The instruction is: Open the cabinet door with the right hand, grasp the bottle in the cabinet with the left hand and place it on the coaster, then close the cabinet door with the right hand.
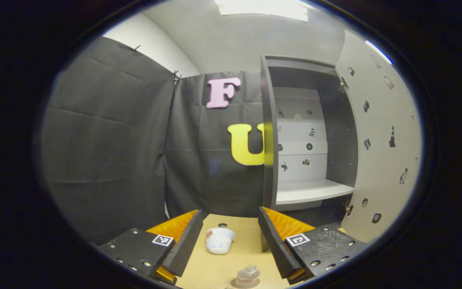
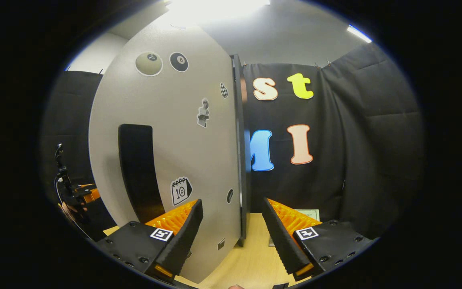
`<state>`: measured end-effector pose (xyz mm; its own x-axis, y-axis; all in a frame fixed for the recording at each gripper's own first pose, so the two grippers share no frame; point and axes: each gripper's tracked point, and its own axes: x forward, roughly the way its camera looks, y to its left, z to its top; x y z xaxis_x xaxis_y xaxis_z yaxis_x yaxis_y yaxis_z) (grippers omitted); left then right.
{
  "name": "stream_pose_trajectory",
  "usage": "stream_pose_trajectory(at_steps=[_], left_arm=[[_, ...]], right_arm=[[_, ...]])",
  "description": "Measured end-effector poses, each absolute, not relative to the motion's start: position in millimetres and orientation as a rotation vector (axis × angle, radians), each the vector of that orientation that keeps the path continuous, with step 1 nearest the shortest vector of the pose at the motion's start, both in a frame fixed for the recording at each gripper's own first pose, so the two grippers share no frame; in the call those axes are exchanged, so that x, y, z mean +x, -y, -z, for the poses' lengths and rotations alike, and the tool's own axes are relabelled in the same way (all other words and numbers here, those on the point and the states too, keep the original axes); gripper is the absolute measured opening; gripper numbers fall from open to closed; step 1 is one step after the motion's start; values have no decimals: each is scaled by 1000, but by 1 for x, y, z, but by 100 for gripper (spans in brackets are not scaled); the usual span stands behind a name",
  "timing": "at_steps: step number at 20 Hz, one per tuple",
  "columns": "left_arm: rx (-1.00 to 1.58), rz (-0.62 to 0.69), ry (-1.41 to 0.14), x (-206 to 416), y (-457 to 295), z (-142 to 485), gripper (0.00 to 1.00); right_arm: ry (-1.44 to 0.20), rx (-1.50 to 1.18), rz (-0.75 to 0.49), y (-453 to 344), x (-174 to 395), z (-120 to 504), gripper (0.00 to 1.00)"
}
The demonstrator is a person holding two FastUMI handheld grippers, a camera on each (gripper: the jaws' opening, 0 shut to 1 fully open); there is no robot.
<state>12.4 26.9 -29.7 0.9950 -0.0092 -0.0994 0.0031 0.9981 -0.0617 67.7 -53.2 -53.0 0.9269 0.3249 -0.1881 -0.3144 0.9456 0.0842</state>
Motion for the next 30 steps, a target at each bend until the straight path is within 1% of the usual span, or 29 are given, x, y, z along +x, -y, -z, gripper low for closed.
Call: stream_pose_trajectory(at_steps=[2,3,4,5,8,9,10,19,20,28,30], left_arm=[[-62,6,-101,11,-32,31,84],[-59,5,-104,13,-34,32,88],[-57,5,-106,13,-36,33,86],[-55,5,-106,12,-38,34,88],[-49,-1,-113,13,-44,38,84],[-49,-2,-114,14,-49,38,84],[-51,-3,-115,15,-52,39,88],[-53,-12,-117,8,-70,44,88],[-54,-14,-118,6,-73,45,88],[-53,-52,-140,-10,-95,61,88],[-53,-64,-146,-13,-102,63,86]], right_arm=[[-204,64,-346,42,67,53,95],[-205,69,-355,37,69,53,95],[-207,72,-364,32,70,53,95],[-207,75,-372,27,70,53,95],[-207,79,-396,13,72,53,95],[-205,81,-402,9,73,52,95],[-203,83,-408,4,75,51,89],[-207,114,-469,-36,87,53,89],[-206,117,-470,-40,89,53,95],[-207,149,-497,-69,114,56,96],[-207,158,-509,-81,120,58,96]])
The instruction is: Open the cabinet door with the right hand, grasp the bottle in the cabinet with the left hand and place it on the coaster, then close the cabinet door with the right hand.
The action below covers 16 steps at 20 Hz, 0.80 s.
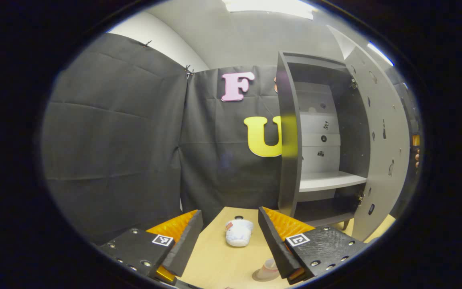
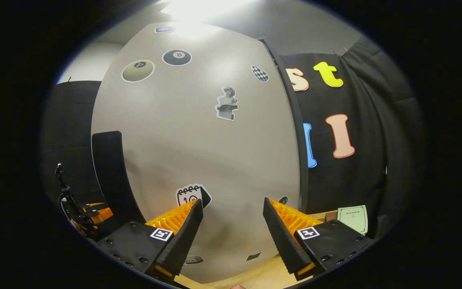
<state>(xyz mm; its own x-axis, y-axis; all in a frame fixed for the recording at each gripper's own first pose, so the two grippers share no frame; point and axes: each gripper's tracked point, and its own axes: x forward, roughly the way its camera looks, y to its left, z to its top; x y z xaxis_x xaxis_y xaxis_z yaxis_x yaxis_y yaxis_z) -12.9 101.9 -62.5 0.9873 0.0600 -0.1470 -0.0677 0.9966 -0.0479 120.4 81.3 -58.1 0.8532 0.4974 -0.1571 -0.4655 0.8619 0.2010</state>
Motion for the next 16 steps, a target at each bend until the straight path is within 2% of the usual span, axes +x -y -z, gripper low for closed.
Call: stream_pose_trajectory(at_steps=[5,8,16], left_arm=[[-55,-99,-159,-24,-120,71,84],[-51,-128,-165,-31,-136,75,84],[-71,-193,-178,-46,-166,86,84]], right_arm=[[-201,143,-485,-102,140,64,96],[-163,101,-435,-114,164,62,98],[-112,-9,-338,-133,186,62,97]])
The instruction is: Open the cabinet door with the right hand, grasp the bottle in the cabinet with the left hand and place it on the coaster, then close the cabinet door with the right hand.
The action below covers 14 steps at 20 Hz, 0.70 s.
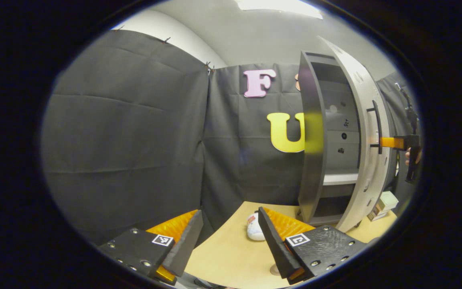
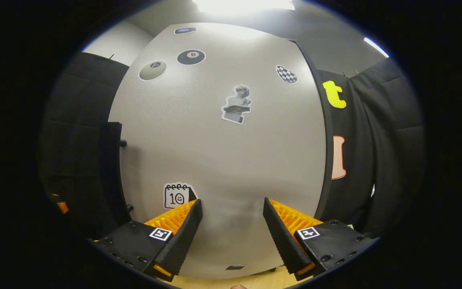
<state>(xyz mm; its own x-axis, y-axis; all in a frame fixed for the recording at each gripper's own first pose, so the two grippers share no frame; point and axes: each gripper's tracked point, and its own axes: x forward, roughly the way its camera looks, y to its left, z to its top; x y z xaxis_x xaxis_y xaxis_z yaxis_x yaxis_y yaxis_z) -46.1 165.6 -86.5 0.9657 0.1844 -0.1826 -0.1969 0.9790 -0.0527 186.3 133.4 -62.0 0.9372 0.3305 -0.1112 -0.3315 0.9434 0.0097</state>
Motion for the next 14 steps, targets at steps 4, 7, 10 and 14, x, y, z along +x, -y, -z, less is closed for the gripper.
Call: stream_pose_trajectory(at_steps=[4,7,10,14], left_arm=[[-80,-195,-181,-47,-169,92,84],[-86,-192,-185,-49,-170,96,84],[-87,-186,-187,-50,-170,99,84],[-92,-168,-188,-49,-169,101,84]], right_arm=[[-134,37,-313,-140,208,67,97],[-133,48,-287,-146,217,69,97],[-129,52,-256,-149,221,70,98],[-131,62,-241,-153,225,72,98]])
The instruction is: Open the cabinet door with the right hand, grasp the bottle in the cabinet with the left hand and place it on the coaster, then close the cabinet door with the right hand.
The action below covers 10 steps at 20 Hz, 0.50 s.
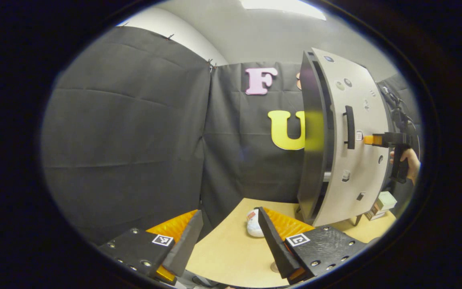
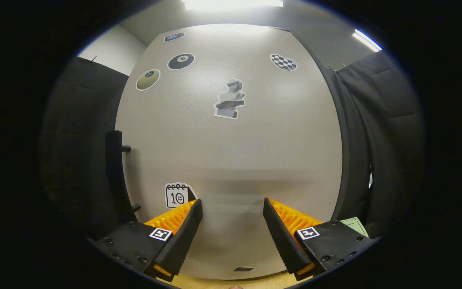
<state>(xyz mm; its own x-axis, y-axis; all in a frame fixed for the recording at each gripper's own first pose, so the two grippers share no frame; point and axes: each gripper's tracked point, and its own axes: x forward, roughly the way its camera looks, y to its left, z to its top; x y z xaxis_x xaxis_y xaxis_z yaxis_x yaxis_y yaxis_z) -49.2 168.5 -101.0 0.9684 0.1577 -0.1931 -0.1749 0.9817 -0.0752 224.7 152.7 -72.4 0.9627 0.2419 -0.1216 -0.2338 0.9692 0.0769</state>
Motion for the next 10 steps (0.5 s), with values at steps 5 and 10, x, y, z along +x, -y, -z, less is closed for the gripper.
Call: stream_pose_trajectory(at_steps=[5,10], left_arm=[[-87,-131,-166,-50,-160,89,84],[-79,-77,-137,-24,-128,71,84]], right_arm=[[-124,66,-265,-154,217,71,98],[-76,73,-288,-129,187,46,97]])
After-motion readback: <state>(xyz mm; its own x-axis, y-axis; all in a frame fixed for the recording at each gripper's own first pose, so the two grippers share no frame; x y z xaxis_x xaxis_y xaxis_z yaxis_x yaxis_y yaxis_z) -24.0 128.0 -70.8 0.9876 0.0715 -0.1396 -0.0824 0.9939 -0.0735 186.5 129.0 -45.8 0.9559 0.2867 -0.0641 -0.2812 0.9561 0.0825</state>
